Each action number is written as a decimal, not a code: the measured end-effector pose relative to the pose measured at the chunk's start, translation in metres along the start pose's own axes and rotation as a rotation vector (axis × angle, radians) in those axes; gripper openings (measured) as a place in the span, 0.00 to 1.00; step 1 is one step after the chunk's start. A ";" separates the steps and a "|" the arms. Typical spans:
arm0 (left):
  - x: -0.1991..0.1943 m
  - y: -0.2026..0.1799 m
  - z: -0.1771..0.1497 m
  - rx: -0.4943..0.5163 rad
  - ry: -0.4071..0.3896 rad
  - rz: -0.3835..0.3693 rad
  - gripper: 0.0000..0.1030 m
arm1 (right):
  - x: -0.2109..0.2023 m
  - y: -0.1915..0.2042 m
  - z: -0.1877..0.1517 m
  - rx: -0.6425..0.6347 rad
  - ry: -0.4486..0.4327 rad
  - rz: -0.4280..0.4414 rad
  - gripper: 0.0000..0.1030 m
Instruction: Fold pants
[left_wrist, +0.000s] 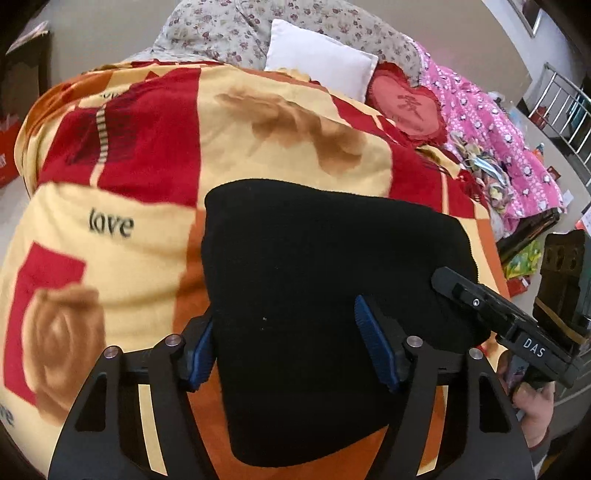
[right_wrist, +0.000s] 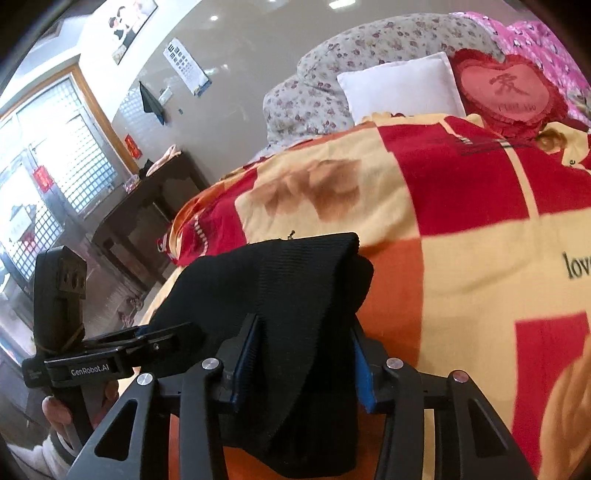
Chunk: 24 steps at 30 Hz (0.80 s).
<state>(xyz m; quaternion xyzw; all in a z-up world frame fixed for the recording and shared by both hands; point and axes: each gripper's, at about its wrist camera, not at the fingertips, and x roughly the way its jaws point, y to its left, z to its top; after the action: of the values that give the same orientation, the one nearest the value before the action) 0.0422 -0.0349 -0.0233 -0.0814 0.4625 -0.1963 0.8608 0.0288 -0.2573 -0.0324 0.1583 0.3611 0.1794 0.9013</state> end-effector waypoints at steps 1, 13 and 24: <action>0.004 0.002 0.004 -0.003 0.002 0.009 0.67 | 0.006 0.000 0.003 -0.003 0.002 -0.010 0.43; 0.025 0.007 0.005 0.012 0.027 0.109 0.68 | 0.005 0.003 0.007 -0.051 -0.001 -0.188 0.52; -0.003 -0.009 -0.006 0.070 -0.063 0.264 0.68 | 0.003 0.034 -0.001 -0.111 -0.001 -0.197 0.52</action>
<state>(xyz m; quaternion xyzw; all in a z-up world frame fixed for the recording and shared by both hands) 0.0331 -0.0421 -0.0215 0.0039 0.4347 -0.0946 0.8956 0.0231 -0.2259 -0.0202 0.0721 0.3639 0.1095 0.9222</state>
